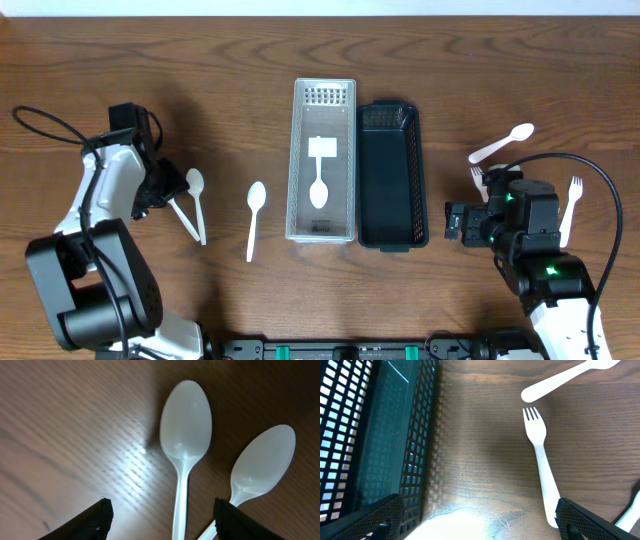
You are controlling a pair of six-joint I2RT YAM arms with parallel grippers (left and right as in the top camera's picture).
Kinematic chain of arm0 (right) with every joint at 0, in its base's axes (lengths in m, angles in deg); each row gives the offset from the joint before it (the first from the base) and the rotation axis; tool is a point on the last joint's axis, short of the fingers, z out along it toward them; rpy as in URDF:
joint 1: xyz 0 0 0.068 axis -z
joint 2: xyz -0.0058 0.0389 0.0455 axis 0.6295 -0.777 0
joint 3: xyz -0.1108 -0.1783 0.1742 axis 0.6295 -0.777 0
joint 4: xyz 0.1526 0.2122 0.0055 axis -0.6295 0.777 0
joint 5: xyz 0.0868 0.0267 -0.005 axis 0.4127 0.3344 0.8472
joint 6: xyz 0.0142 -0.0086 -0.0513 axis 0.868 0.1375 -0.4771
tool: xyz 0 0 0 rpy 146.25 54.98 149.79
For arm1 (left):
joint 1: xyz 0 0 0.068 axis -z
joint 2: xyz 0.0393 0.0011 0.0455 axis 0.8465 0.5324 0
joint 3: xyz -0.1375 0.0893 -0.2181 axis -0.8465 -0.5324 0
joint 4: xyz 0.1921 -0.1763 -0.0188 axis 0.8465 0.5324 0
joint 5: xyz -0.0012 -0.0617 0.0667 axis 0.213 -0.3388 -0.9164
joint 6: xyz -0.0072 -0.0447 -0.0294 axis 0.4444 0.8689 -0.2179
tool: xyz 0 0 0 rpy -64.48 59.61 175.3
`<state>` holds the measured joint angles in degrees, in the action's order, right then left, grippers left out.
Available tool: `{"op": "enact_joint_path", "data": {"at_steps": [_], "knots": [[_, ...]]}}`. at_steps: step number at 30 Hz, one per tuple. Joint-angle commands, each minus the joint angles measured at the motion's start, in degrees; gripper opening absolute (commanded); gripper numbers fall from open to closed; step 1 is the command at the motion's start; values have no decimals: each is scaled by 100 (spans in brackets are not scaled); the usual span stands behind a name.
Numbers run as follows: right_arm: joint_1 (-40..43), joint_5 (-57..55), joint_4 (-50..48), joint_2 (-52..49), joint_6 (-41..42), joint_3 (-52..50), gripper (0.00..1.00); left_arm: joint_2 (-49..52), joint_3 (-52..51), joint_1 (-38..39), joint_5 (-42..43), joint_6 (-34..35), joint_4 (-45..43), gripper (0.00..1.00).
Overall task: Pack container
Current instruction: 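Return the left gripper to the spoons and grasp the next white spoon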
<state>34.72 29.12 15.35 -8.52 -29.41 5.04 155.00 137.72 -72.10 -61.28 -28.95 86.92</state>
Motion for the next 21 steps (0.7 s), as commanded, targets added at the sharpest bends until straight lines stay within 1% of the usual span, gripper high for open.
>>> {"op": "enact_joint_path", "data": {"at_steps": [1,6,12,21], "knots": [[63,26,9,-2,109,111,99,116,-13,-24,221,-144,-72,67],[63,26,9,-2,109,111,99,214,-42,-26,317,-142,-157,67],[63,28,11,-2,111,111,99,229,-476,-107,841,-94,-608,67],[63,42,11,-2,155,111,99,229,-870,-175,833,-76,-861,67]]}}
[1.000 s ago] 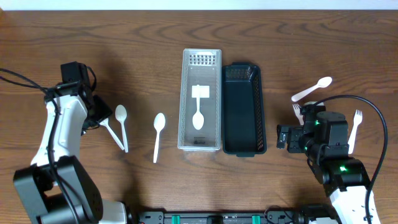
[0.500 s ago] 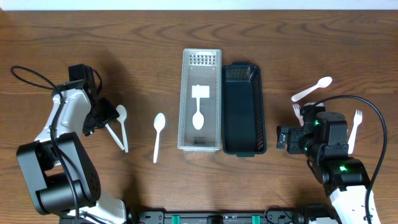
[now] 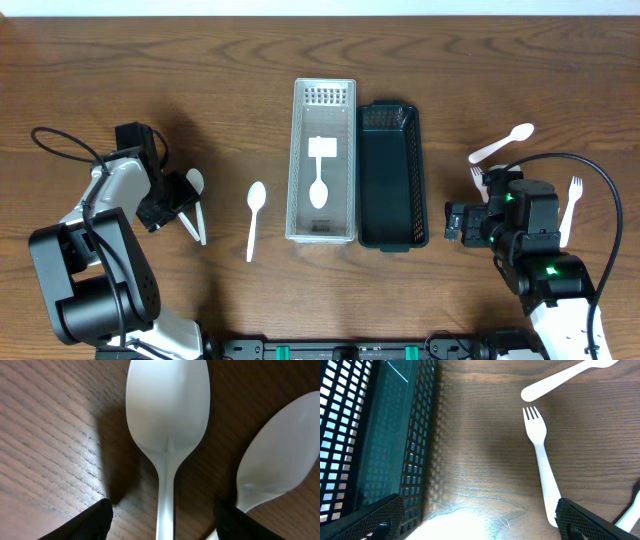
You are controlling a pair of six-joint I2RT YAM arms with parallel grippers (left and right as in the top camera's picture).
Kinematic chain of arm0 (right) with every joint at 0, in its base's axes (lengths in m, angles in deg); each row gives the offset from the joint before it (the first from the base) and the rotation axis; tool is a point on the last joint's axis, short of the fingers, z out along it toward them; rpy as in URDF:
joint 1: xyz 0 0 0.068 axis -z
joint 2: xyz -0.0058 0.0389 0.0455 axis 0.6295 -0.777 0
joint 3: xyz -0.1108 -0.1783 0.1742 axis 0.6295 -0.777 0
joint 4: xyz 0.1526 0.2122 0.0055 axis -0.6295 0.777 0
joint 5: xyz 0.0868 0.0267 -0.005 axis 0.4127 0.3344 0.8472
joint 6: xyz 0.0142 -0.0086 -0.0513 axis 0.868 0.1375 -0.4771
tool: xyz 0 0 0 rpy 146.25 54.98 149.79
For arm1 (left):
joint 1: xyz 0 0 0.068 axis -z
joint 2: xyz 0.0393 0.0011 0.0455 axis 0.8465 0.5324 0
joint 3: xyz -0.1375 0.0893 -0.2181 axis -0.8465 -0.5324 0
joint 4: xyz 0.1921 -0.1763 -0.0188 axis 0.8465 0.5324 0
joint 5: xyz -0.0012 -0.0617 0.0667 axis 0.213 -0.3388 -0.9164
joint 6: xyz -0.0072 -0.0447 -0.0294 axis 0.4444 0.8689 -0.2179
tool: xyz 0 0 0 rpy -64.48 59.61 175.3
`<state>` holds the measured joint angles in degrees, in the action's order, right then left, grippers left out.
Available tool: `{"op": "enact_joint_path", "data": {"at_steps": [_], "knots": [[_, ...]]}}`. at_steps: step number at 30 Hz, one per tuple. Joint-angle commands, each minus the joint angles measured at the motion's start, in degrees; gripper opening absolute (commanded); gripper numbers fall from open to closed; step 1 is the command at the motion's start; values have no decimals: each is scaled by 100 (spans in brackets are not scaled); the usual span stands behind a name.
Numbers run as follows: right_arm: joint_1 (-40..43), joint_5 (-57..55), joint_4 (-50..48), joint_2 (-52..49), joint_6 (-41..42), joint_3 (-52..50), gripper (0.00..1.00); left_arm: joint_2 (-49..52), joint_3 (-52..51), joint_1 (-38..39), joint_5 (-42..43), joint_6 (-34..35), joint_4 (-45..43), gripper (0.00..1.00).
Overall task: Pack container
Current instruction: 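Return the left gripper to the spoons and grasp the next white spoon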
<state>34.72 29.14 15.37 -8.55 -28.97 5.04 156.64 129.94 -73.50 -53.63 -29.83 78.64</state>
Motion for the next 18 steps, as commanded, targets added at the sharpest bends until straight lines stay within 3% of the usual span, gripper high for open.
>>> {"op": "enact_joint_path", "data": {"at_steps": [1,4,8,14,18], "knots": [[63,42,11,0,109,111,99,66,-116,-35,63,11,-50,67],[63,39,33,0,111,111,99,66,-149,-35,26,11,-74,64],[63,39,44,0,111,111,99,66,-153,-46,-46,11,-72,42],[63,39,44,0,109,111,99,116,-162,-46,-192,13,-125,39],[63,39,42,0,109,111,99,162,-162,-46,-188,13,-155,15]]}}
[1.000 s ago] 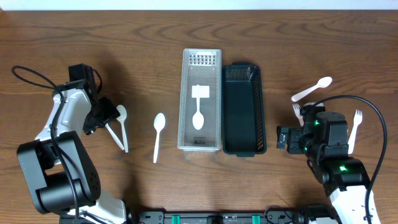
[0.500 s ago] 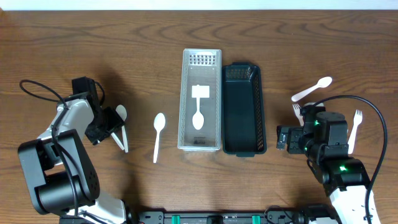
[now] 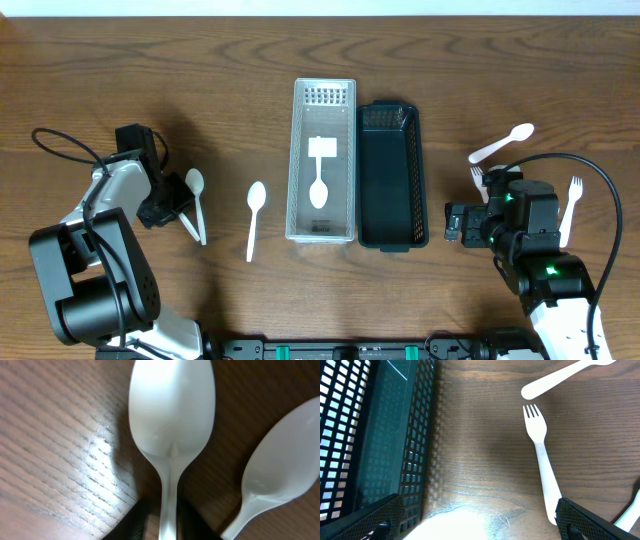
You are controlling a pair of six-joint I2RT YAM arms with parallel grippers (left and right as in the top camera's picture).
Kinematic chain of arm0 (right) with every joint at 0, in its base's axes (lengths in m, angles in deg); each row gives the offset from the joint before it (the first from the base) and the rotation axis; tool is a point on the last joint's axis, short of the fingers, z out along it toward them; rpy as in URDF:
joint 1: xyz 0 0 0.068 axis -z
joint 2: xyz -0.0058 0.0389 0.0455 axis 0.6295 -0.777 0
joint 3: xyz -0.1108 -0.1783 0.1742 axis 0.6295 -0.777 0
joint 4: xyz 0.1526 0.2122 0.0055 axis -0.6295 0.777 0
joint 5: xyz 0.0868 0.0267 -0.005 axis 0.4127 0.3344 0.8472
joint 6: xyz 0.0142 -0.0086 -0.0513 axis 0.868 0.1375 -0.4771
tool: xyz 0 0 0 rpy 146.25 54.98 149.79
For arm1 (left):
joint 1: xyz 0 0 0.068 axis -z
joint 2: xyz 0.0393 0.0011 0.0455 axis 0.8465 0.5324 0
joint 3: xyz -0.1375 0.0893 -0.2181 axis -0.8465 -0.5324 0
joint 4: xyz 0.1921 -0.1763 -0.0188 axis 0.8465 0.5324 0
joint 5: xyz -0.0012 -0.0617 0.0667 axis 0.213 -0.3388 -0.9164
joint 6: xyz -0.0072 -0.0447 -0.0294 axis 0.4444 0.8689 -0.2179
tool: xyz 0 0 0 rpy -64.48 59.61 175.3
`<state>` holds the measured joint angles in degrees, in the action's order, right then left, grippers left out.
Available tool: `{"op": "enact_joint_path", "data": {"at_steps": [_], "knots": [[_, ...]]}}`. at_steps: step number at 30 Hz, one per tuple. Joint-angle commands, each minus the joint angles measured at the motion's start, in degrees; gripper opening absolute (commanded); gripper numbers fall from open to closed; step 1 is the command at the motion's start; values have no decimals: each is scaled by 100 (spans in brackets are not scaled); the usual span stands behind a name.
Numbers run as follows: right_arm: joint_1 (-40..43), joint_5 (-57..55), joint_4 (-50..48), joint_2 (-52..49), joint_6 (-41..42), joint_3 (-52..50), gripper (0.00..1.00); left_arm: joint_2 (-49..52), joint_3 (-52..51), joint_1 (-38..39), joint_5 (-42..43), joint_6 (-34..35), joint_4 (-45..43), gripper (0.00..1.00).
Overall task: Pack container
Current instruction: 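Return the left gripper to the spoons and grasp the next white spoon, then place the held spoon into the white basket with the left gripper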
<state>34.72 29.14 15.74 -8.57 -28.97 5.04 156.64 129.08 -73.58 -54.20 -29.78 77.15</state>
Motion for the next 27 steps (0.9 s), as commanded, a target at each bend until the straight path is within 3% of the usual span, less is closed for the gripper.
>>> {"op": "enact_joint_path", "data": {"at_steps": [1,6,12,18,22,27], "knots": [[63,39,4,2,109,111,99,162,-76,-37,-131,9,-9,12],[63,39,4,2,107,111,99,162,-76,-37,-129,9,-11,6],[63,37,-2,2,107,111,99,116,-48,-37,-129,7,-2,6],[63,37,-28,2,107,111,99,-448,474,70,-131,-50,640,6],[63,37,-87,2,107,111,99,-1237,1123,538,-157,-262,1375,6],[63,39,-136,2,107,111,99,-2035,1862,1746,-229,-365,2109,6]]}}
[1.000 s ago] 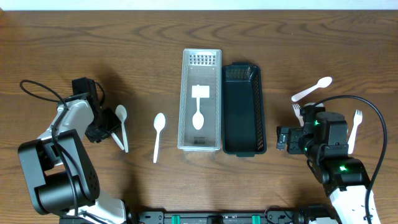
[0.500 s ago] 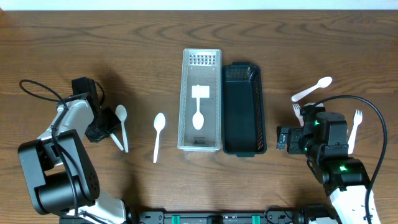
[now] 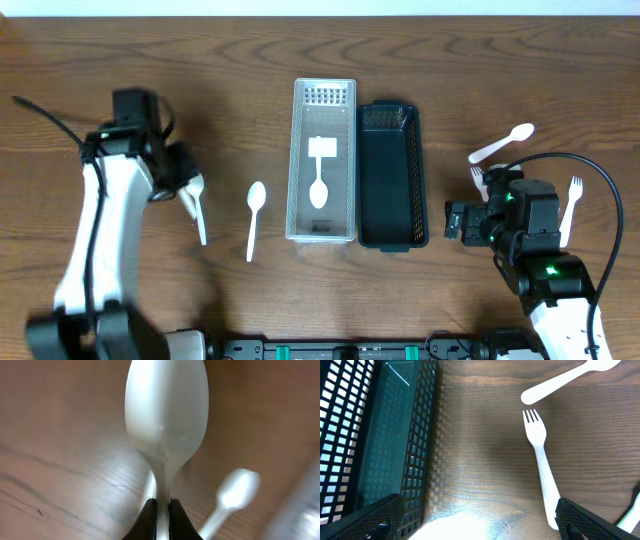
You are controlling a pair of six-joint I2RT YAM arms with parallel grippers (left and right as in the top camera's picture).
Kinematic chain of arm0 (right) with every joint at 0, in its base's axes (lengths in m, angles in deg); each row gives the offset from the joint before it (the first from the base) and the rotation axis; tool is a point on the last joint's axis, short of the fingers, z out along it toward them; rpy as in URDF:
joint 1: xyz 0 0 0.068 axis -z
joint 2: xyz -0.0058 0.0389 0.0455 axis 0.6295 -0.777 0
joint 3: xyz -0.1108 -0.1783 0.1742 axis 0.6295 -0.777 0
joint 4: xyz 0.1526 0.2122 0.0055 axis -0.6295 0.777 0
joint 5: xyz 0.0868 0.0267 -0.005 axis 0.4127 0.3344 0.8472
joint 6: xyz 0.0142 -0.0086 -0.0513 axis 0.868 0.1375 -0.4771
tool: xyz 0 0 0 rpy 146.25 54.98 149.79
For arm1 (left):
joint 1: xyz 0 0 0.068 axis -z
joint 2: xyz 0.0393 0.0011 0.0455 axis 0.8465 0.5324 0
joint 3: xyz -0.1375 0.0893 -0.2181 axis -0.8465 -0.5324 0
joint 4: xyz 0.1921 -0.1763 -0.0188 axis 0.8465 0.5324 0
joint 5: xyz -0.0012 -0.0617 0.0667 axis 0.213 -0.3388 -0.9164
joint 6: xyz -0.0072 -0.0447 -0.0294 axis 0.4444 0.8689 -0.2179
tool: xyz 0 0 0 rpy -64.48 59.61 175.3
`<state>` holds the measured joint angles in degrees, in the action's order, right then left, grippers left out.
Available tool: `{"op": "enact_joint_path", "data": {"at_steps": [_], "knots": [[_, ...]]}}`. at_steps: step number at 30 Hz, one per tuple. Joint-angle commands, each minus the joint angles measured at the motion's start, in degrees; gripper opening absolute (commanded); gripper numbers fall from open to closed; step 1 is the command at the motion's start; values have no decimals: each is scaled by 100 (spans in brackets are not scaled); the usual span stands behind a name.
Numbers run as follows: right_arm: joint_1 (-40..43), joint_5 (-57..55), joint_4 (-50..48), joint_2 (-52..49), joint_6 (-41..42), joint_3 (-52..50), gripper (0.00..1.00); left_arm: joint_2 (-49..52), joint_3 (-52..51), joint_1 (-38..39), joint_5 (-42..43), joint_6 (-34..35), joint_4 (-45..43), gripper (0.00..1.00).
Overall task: Pack container
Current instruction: 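Place the held spoon into the white basket with the left gripper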
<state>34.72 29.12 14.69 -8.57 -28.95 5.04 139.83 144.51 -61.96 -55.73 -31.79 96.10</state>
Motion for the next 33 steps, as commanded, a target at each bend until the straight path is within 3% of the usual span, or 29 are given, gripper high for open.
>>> {"op": "enact_joint_path", "data": {"at_steps": [1,6,10,20,26,27,31,33], "knots": [[63,42,-31,2,105,111,99,-439,407,870,-81,-192,262,6],[63,42,-26,2,107,111,99,-525,634,2520,-92,-262,133,6],[63,44,-22,2,107,111,99,-131,632,3405,-389,-83,-337,6],[63,44,-17,2,107,111,99,1554,632,3847,-321,164,-1047,6],[63,46,-11,2,107,111,99,1954,632,3871,-321,55,-1113,6],[63,46,-7,2,107,111,99,1941,645,3871,-321,-17,-1113,8],[63,46,13,2,107,111,99,1764,922,3871,-337,-448,-874,44],[63,46,35,2,107,111,99,1596,1211,3862,-404,-531,-570,73]]}}
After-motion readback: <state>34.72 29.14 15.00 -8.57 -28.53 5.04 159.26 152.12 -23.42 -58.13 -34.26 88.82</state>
